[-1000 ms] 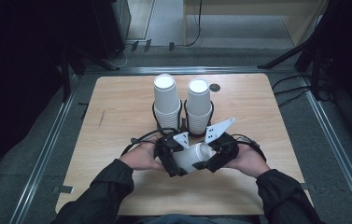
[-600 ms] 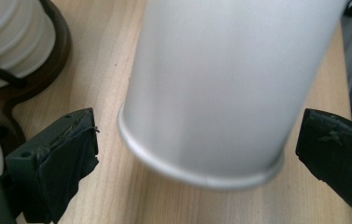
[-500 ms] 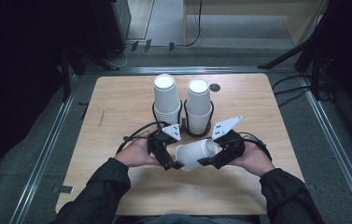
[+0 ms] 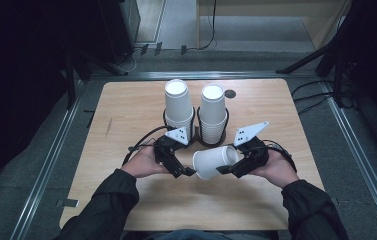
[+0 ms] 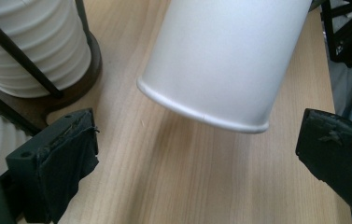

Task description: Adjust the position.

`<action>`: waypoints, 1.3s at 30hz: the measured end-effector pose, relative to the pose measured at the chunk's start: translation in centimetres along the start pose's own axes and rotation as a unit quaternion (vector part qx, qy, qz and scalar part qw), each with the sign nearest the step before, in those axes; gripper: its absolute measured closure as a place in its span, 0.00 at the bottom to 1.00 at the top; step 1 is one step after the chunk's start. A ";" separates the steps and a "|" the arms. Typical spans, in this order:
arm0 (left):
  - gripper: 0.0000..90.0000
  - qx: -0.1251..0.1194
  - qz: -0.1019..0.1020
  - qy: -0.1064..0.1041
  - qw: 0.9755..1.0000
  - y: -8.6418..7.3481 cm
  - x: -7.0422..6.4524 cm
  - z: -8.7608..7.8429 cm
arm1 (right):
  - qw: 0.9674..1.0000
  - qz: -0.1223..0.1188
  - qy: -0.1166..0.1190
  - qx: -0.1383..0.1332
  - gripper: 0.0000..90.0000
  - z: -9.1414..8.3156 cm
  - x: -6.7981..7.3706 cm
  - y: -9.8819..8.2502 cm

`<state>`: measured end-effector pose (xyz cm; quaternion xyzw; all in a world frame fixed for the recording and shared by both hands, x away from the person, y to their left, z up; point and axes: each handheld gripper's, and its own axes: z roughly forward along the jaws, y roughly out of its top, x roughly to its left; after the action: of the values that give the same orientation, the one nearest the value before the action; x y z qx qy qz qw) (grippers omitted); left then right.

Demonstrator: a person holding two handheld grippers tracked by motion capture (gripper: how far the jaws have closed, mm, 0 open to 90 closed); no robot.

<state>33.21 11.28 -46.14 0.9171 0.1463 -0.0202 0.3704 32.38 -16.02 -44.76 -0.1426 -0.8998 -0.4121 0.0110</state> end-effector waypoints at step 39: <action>0.09 -0.079 0.009 -0.030 0.996 0.5 -1.3 0.5 | 0.993 0.013 0.038 -0.111 0.26 -0.8 1.4 2.0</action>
<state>32.11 10.28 -45.99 0.8851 0.1277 -0.0331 0.4463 31.46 -15.05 -42.54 -0.1395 -0.8455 -0.5144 0.0344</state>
